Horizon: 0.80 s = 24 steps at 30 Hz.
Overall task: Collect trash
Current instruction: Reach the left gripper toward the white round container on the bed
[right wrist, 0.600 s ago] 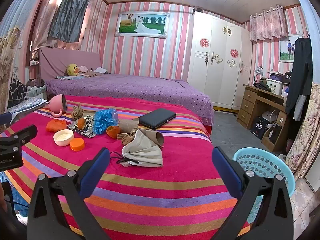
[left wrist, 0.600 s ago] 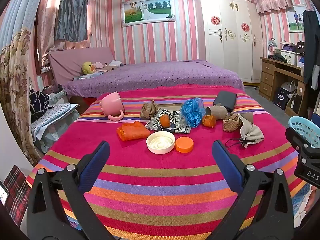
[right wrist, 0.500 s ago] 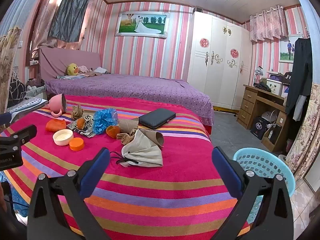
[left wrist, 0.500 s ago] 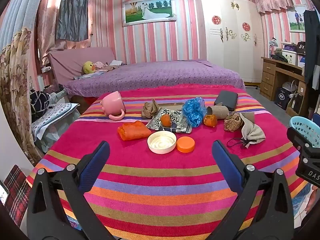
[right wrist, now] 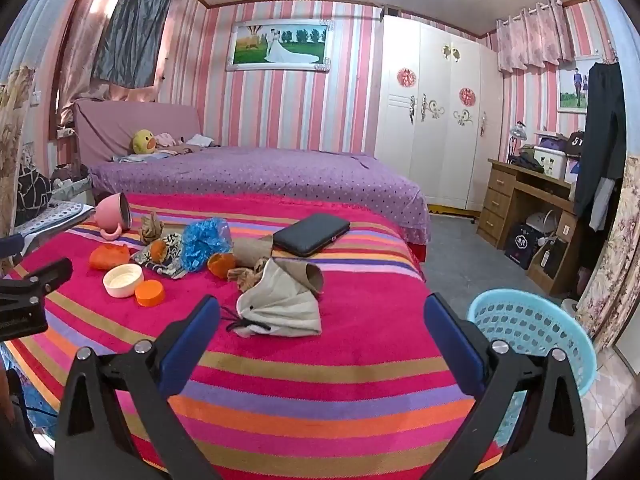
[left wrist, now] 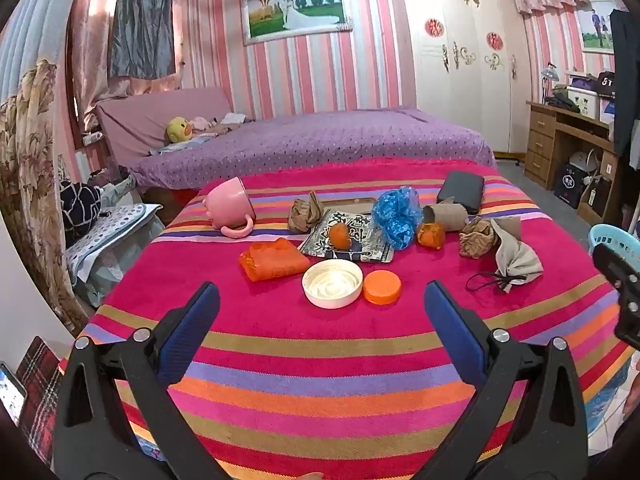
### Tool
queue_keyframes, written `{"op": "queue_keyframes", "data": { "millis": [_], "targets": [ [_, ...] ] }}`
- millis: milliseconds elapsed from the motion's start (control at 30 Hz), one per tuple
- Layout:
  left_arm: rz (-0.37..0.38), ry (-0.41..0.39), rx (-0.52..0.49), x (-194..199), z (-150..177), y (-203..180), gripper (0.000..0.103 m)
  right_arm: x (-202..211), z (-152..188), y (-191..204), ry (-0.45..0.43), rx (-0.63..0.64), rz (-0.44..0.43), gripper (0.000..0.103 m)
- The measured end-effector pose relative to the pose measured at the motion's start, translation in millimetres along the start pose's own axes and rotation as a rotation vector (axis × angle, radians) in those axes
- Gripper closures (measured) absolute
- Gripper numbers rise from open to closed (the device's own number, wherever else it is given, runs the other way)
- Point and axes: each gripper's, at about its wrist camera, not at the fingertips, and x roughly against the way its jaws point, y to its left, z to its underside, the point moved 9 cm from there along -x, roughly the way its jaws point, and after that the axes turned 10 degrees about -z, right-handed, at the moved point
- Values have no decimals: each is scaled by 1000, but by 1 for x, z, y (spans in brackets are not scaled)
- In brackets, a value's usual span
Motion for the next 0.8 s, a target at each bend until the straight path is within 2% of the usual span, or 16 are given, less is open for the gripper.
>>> {"op": "queue_keyframes", "data": {
  "millis": [133,300,467,567,667,733,800],
  "targets": [
    [-13,-14,-18,-3,-13,2,4,-4,-13,-7,0,6,5,4],
    [-1,-14,-21,-21,-32,0,4,-27,-25,-24,56,-9,-14,4],
    [-27,-5,-39,-47,-43,4,4,-48,-45,-37,40,0,-26,4],
    [-49,25,-30,-65,-36,13,4,-62,-44,-43,53,-15,-43,4],
    [-65,67,-39,-81,-20,18,4,-71,-27,-51,61,-29,-49,4],
    [-58,109,-66,-92,-6,15,4,-80,-14,-55,114,-52,-69,4],
    [-36,138,-78,-96,5,11,4,-83,-7,-58,130,-62,-75,4]
  ]
}}
